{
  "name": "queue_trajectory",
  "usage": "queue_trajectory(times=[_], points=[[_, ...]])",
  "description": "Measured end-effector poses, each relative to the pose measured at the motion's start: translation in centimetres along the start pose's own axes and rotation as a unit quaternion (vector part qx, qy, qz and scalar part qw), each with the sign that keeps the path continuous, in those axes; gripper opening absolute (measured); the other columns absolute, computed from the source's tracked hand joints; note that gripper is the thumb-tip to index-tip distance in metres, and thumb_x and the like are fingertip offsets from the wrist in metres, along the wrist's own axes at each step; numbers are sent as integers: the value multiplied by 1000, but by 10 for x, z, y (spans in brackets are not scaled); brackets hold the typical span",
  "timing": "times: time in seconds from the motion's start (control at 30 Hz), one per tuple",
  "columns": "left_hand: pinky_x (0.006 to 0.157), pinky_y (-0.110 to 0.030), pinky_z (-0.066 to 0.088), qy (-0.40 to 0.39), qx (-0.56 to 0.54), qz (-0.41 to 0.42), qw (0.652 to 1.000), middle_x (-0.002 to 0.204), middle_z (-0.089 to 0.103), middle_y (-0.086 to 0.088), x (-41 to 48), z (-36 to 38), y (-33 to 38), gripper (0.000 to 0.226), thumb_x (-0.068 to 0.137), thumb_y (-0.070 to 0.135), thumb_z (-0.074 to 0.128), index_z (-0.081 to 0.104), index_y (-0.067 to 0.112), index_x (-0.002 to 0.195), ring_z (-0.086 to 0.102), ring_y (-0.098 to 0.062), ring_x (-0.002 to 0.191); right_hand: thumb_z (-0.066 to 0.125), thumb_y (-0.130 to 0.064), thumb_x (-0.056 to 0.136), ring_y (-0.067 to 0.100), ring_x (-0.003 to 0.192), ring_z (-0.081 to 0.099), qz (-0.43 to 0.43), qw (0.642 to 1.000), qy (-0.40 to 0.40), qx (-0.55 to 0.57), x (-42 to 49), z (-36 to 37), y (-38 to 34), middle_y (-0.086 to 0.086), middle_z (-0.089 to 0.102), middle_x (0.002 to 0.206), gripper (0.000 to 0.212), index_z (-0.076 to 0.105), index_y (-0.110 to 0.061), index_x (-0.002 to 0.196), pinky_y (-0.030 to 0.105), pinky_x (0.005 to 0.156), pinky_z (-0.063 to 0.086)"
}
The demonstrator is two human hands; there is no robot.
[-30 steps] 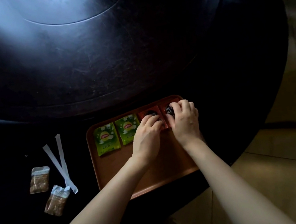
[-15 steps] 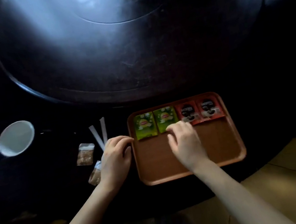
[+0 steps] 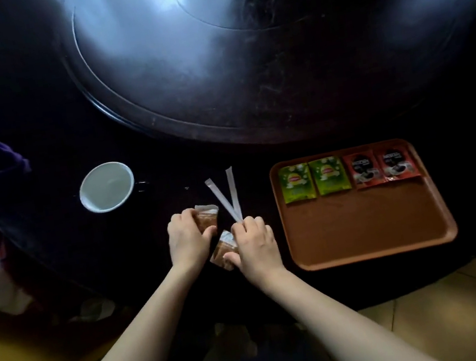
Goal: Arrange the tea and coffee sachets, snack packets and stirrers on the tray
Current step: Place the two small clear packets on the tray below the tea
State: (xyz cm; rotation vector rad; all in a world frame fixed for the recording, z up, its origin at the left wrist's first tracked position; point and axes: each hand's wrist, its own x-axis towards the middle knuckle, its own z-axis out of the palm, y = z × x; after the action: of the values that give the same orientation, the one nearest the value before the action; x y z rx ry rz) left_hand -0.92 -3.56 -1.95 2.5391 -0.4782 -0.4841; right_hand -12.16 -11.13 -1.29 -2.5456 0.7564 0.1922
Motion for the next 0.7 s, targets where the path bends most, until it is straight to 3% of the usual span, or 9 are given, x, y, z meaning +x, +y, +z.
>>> queue_trajectory(times=[0.17, 0.33, 0.5, 0.6, 0.7], points=[[72, -27, 42, -38, -70, -42, 996, 99, 63, -9, 16, -4, -8, 47, 68, 16, 77, 54, 9, 108, 57, -18, 89, 66, -34, 80, 29, 110, 42, 71, 997, 13, 28, 3, 7, -12, 10, 50, 116, 43, 48, -12, 111, 40, 95, 37], [72, -28, 47, -34, -87, -44, 995, 101, 65, -8, 20, -3, -6, 53, 67, 16, 78, 52, 8, 113, 62, -22, 94, 67, -29, 80, 28, 111, 41, 102, 993, -2, 65, 6, 6, -17, 9, 50, 116, 35, 52, -11, 105, 38, 97, 34], [78, -35, 48, -47, -81, -48, 994, 94, 63, -4, 20, 0, -5, 46, 71, 18, 75, 52, 10, 110, 60, -25, 98, 67, -19, 80, 28, 100, 49, 91, 987, 36, 128, -3, 10, -21, 8, 61, 101, 18, 54, -12, 90, 37, 90, 37], [83, -37, 46, -36, -37, -30, 998, 111, 54, -13, 23, -1, -3, 38, 70, 18, 75, 56, 10, 102, 51, -28, 108, 67, -17, 78, 26, 93, 52, 106, 970, 55, 210, -7, 7, -18, 8, 62, 95, 14, 56, -11, 85, 36, 83, 42], [73, -31, 41, -26, -41, 20, 999, 103, 55, -10, 22, -1, 1, 24, 72, 9, 68, 52, 14, 89, 50, -22, 95, 67, -15, 78, 21, 87, 58, 136, 937, 76, 313, -10, -4, -14, 8, 63, 95, 11, 59, -12, 85, 32, 77, 48]])
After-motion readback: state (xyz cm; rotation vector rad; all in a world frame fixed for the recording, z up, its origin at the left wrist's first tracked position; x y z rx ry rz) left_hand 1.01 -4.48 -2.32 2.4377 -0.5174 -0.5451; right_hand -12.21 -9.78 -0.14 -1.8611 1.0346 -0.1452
